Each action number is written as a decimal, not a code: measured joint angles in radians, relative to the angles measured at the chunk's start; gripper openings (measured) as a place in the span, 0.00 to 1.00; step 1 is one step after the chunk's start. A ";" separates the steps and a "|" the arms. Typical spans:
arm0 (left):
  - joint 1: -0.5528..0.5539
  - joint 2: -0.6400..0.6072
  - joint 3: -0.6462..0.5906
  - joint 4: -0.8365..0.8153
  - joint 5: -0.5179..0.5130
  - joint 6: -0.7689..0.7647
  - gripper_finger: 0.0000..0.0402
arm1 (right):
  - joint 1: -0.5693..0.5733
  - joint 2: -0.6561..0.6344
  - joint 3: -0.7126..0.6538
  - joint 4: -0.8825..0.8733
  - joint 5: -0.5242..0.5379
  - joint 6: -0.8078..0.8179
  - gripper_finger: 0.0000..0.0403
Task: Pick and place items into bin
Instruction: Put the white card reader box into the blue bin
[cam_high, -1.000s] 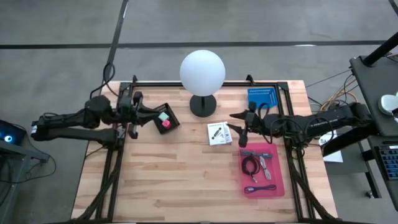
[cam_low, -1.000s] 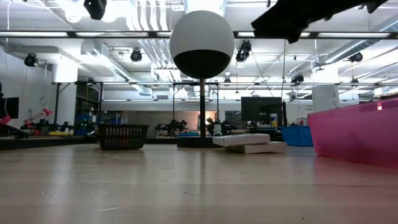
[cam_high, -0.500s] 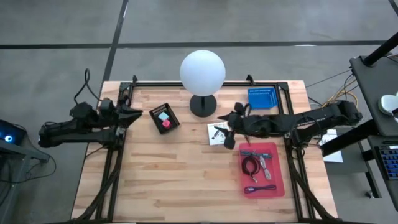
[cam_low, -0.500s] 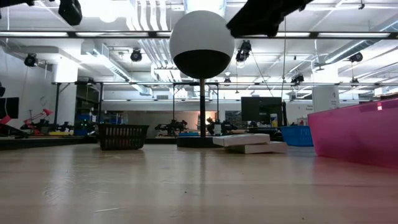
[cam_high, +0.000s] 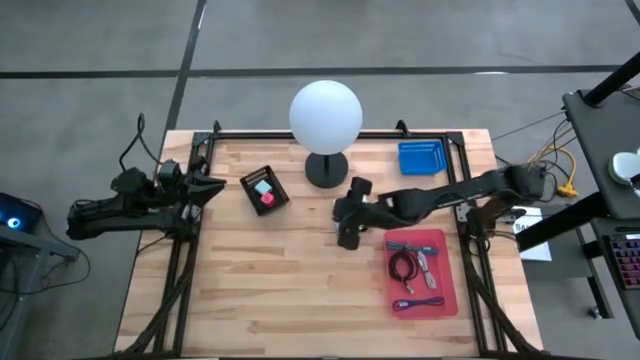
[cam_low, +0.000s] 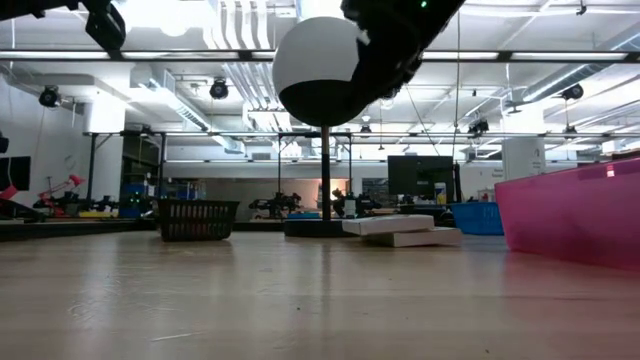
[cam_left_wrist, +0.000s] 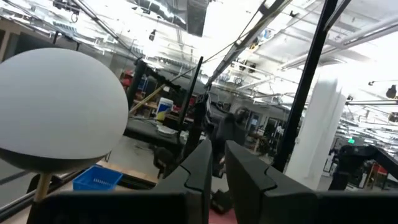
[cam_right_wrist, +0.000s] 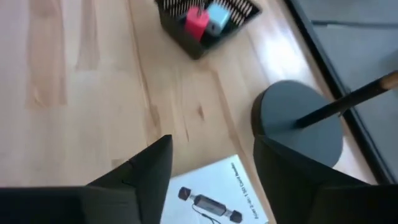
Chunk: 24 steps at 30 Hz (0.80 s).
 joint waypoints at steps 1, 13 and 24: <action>0.000 -0.001 0.000 0.001 0.000 0.000 0.07 | 0.000 0.021 0.011 -0.011 -0.002 0.009 0.55; 0.000 0.006 -0.019 0.000 0.001 0.001 0.07 | 0.005 0.195 0.041 -0.046 -0.116 0.052 0.86; 0.000 0.006 -0.066 0.001 0.000 -0.001 0.07 | 0.013 0.304 0.039 -0.073 -0.130 -0.050 0.86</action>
